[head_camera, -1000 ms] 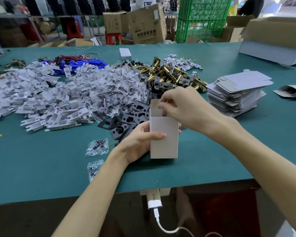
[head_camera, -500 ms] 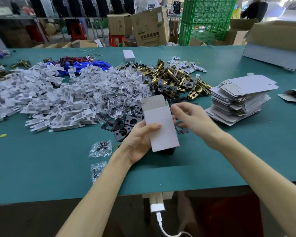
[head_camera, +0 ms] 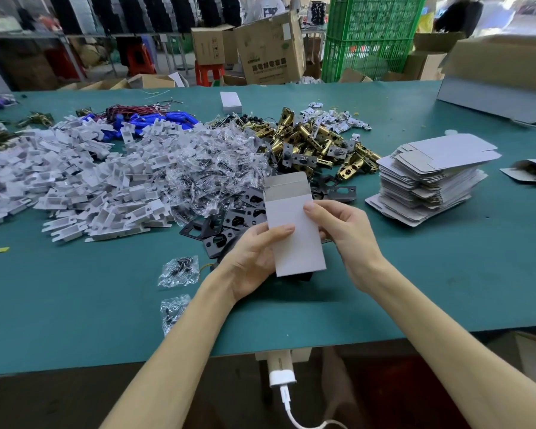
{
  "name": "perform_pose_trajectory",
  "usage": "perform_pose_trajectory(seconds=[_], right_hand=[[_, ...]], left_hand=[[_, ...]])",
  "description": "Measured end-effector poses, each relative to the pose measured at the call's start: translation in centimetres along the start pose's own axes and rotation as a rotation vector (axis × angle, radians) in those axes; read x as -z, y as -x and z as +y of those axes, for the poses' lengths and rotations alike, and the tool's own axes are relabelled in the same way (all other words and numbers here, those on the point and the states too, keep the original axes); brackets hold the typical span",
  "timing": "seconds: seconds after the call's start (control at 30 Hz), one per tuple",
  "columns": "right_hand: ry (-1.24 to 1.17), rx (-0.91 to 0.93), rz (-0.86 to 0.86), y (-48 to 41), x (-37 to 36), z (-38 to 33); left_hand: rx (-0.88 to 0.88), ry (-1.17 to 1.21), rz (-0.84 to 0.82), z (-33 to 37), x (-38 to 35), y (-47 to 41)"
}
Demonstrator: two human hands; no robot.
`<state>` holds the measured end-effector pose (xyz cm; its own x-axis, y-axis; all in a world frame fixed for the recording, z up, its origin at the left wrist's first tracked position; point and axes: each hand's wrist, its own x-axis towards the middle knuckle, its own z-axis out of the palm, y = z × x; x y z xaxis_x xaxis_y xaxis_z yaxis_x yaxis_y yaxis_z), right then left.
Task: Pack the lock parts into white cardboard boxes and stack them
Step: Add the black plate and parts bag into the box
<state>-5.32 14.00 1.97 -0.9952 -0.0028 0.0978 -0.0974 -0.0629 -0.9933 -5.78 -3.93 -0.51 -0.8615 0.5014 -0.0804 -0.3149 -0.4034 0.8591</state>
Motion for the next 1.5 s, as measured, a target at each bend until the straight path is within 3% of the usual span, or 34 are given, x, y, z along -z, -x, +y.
perform_pose_trajectory(seconds=[0.2, 0.4, 0.5, 0.73, 0.9, 1.33, 1.5], right_hand=[[-0.096, -0.066, 0.06, 0.7, -0.2, 0.0], [0.01, 0.127, -0.063, 1.2, 0.6, -1.1], [0.106, 0.18, 0.018, 1.2, 0.4, -0.9], [-0.005, 0.176, 0.22, 1.3, -0.5, 1.1], [-0.03, 0.189, 0.27, 1.2, -1.3, 1.8], [-0.166, 0.133, 0.181, 2.4, -0.8, 2.7], [-0.133, 0.16, 0.121, 2.6, -1.0, 2.5]], left_hand=[[0.026, -0.089, -0.044, -0.4, -0.4, 0.2], [0.028, -0.167, -0.074, -0.3, -0.3, 0.6], [0.034, -0.194, -0.101, -0.4, -0.5, 0.6], [-0.124, -0.153, 0.089, -0.8, -0.6, 0.1], [-0.19, -0.187, 0.064, -0.9, -0.6, 0.0], [-0.324, -0.363, 0.164, -1.3, -0.8, 0.1], [-0.519, -0.536, 0.303, -1.5, -0.9, 0.3]])
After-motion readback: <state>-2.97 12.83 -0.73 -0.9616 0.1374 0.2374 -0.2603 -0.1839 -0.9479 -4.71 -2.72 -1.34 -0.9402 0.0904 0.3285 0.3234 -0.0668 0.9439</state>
